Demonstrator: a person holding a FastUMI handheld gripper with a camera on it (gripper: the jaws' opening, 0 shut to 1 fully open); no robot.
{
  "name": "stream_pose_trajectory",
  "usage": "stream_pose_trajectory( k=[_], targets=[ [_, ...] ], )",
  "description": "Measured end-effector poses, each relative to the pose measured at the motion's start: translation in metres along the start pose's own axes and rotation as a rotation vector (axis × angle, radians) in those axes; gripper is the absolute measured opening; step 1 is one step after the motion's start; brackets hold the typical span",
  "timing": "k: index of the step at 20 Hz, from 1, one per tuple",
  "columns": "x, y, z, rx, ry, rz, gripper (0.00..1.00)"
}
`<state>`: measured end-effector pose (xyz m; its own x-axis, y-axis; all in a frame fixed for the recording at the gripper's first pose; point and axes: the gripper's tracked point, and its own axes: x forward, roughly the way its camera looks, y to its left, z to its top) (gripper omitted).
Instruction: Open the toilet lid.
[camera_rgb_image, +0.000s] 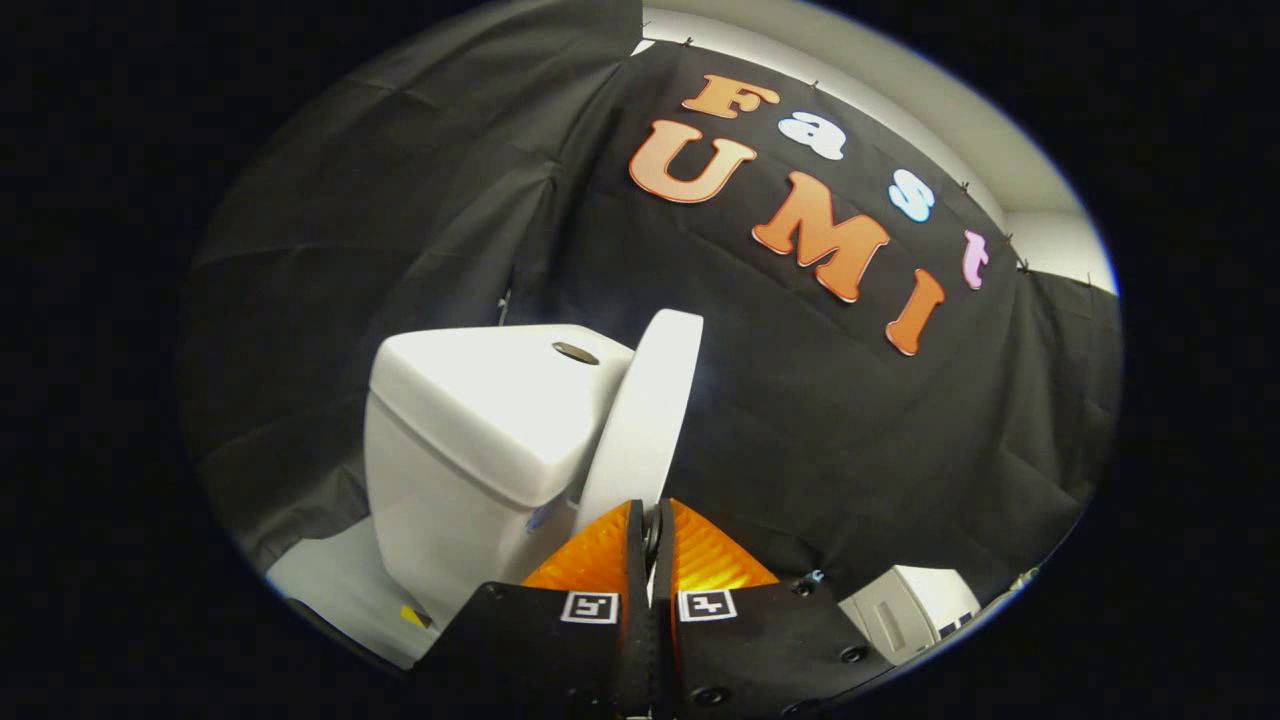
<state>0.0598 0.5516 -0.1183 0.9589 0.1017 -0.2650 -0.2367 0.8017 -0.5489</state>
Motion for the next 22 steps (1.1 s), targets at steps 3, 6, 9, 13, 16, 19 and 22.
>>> stream_pose_trajectory(
  k=[3,6,9,13,16,19,22],
  targets=[
    [-0.001,0.000,0.000,0.009,-0.011,-0.001,0.11],
    [-0.002,0.003,-0.001,0.005,-0.021,0.062,0.21],
    [-0.006,0.012,-0.001,0.065,-0.021,0.173,0.45],
    [-0.026,0.009,0.020,0.132,-0.084,0.240,0.80],
    [-0.044,0.000,0.042,0.171,-0.157,0.276,0.87],
    [-0.047,-0.021,0.047,0.237,-0.175,0.301,0.89],
    [-0.036,-0.071,0.053,0.311,-0.191,0.275,0.90]
  ],
)
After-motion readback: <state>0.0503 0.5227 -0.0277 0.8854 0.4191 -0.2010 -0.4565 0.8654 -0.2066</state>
